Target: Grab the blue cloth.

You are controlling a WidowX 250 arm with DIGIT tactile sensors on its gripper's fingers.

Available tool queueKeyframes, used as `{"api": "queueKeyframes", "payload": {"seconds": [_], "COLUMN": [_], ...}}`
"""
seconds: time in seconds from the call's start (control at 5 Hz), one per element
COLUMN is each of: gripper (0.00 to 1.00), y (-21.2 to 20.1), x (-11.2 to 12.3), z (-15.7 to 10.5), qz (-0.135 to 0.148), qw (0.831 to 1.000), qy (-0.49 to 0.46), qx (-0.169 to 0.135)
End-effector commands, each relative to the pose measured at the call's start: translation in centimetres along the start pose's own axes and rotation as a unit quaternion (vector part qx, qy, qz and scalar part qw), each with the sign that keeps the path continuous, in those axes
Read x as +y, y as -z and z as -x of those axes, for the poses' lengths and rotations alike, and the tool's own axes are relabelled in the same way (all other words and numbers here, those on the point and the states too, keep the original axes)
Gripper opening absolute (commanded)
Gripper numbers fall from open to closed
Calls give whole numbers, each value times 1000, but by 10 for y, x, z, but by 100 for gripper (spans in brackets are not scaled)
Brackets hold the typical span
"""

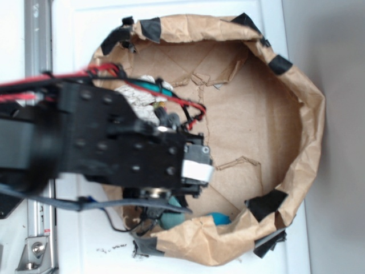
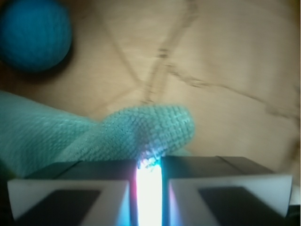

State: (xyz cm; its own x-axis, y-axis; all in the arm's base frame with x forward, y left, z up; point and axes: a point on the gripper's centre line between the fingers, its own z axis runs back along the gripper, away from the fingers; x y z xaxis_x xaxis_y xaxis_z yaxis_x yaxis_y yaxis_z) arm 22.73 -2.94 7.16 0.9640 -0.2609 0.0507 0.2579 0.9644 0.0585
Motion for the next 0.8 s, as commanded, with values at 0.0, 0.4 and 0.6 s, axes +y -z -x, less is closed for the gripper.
{"api": "queueKeyframes", "payload": {"seconds": [0.0, 0.4, 0.6], "gripper": [0, 0, 0], "y": [-70, -83, -84], "x": [40, 64, 55], "z": [6, -6, -17], "qz": [-11, -82, -79], "qw": [995, 991, 992], "qy": [-55, -80, -59], "qx": [-78, -73, -79]}}
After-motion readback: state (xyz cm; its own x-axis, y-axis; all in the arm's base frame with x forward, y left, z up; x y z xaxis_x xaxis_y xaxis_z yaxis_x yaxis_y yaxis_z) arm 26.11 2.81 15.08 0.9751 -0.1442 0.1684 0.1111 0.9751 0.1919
